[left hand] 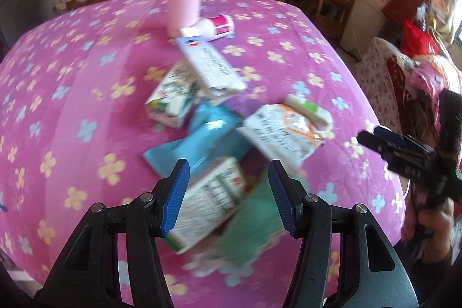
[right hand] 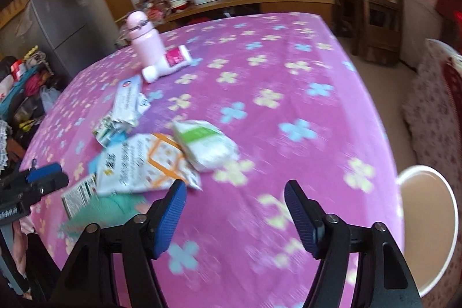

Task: Collect trash
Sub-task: 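Move both tools back over the table toward the remaining trash, then grasp the green towel with the left gripper while the right gripper grasps the white tissue pack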

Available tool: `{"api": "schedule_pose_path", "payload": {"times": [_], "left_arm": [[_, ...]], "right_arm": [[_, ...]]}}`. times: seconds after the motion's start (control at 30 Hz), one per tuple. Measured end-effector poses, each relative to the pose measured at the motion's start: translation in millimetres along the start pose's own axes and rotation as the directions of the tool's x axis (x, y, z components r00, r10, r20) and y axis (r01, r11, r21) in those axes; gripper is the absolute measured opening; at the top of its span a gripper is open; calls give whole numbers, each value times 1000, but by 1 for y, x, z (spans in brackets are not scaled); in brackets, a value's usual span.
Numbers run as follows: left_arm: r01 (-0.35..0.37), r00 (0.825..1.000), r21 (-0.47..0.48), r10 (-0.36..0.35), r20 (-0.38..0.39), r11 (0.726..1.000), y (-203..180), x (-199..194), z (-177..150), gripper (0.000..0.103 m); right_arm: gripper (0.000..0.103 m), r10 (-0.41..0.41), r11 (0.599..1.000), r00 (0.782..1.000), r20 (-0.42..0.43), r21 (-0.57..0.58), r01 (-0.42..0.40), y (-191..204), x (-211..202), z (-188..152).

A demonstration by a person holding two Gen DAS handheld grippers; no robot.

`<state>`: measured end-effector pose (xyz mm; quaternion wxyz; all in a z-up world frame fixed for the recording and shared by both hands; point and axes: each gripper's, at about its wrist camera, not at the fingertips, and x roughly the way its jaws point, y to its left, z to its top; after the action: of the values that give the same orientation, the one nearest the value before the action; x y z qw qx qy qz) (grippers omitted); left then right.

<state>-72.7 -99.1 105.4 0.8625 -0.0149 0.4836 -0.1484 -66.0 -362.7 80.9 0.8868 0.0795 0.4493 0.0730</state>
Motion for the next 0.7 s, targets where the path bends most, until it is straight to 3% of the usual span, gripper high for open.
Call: {"api": "schedule_pose_path", "payload": {"times": [0.13,0.33,0.6,0.7], "left_arm": [[18,999,0,-18,-32,1000,22,-3,-6,55],[69,991,61,-62,-116,996,30,15,-20,55],[90,982,116,-68,-177,989,27,48,-20,59],[92,982,151,-64,-180,984,21,50,-23,63]], "right_arm": [[70,35,999,999,-32,-34,-36,14,32,20],[70,26,996,996,-82,-83,-33,21,70,34],[70,107,994,989,-105,-9,-108,13,85,39],[59,140,990,984,-111,1,-141,15,88,36]]}}
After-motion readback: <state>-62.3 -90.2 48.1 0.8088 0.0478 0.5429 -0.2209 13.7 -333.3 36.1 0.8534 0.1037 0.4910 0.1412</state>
